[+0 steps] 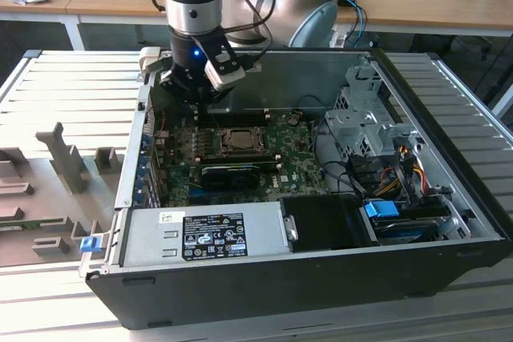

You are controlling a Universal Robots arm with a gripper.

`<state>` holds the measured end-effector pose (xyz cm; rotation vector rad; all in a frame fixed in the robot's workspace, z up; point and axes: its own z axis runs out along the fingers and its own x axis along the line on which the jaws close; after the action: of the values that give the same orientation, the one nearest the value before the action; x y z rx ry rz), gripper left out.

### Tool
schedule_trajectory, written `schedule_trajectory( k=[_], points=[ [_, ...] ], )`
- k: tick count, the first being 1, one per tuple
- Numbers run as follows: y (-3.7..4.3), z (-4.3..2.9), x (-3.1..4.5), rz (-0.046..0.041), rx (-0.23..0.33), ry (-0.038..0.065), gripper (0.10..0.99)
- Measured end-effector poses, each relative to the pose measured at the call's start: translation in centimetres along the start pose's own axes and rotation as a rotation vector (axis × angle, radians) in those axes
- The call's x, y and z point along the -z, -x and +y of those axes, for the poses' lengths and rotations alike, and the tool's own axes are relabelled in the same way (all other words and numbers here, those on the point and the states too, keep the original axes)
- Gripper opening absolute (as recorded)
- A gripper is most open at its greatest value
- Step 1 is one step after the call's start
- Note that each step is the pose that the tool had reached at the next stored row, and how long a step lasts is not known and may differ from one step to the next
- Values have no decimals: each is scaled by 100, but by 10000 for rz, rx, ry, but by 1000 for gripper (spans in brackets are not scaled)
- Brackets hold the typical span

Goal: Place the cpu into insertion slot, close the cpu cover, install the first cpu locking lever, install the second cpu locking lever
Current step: 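Install the first cpu locking lever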

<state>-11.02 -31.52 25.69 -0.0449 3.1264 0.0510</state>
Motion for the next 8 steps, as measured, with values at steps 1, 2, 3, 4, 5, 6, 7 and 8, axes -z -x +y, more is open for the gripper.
schedule_trajectory(
  k=[1, 2, 3, 4, 5, 6, 7, 8],
  points=[
    [-17, 8, -1, -1, 0, 2, 106],
    [-31, 21, -2, -1, -1, 2, 106],
    [-44, 50, -3, 0, -1, 2, 106],
    [-46, 80, -5, 0, -1, 2, 106],
    [-46, 109, -8, -1, 0, 2, 106],
    [-47, 148, -10, -1, -1, 2, 106],
    [-47, 174, -11, 1, -1, 1, 106],
    [-46, 191, -13, 0, -2, 2, 106]
  ],
)
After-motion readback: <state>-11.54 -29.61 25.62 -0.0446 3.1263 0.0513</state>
